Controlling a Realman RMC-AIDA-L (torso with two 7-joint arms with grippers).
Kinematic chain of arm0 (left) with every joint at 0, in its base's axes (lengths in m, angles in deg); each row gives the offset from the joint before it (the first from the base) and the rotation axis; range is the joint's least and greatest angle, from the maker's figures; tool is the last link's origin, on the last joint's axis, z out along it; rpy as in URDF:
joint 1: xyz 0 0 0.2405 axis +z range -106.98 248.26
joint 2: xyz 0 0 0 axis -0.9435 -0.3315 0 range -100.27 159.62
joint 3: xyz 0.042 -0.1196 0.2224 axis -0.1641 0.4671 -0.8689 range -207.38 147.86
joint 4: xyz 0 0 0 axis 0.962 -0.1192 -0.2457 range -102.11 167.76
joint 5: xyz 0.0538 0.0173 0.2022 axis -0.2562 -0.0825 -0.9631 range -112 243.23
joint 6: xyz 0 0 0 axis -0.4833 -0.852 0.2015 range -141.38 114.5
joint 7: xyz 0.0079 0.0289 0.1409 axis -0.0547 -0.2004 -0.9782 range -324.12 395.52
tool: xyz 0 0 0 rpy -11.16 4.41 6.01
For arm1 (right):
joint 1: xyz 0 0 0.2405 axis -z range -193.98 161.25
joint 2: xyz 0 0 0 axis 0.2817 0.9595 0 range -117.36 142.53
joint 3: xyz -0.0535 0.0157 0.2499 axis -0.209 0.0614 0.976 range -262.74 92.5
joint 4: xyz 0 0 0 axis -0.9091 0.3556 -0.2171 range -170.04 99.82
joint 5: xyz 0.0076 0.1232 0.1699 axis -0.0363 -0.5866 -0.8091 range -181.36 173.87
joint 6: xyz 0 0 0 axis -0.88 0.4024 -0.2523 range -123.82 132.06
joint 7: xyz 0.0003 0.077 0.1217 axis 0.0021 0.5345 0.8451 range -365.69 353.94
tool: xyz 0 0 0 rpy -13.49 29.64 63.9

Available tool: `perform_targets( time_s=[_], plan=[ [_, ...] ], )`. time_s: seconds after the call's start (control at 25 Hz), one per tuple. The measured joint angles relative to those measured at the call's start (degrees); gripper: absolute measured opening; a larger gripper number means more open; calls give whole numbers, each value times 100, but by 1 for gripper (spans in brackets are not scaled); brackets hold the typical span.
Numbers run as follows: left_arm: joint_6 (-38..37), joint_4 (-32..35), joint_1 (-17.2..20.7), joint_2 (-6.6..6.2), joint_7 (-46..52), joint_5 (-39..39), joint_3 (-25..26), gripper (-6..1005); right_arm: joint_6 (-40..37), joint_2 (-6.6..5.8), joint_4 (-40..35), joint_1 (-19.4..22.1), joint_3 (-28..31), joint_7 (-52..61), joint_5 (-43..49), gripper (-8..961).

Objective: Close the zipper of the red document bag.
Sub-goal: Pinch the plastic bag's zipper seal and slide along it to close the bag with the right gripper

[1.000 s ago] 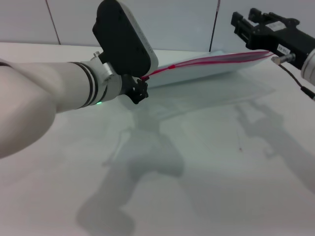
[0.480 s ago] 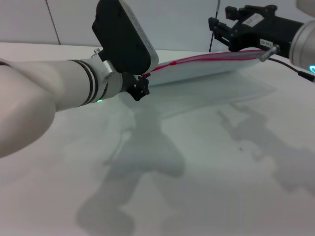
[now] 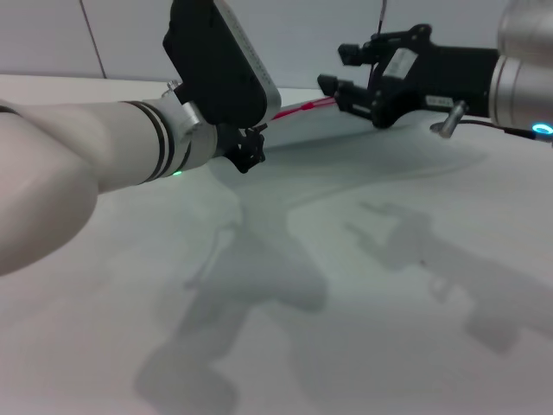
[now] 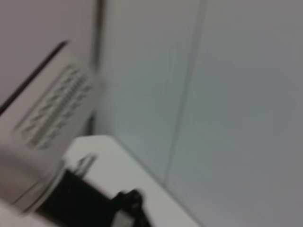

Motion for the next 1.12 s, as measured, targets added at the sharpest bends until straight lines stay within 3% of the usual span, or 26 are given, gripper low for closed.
perform_targets(
  time_s=[0.32, 0.84, 1.04, 1.12],
  plan=[
    [0, 27, -30, 4, -33, 0, -11, 65, -212, 16, 331, -338, -115, -1234, 342, 386],
    [-61, 197, -46, 21, -134, 9, -112, 72, 981, 38, 739, -418, -688, -2543, 342, 384],
    [-119, 284, -35, 15, -137, 9, -114, 74, 1019, 37, 957, -520, -728, -2653, 342, 383],
    [-132, 302, -30, 14, -138, 9, -114, 75, 1024, 38, 1045, -568, -759, -2655, 357, 340]
  ],
)
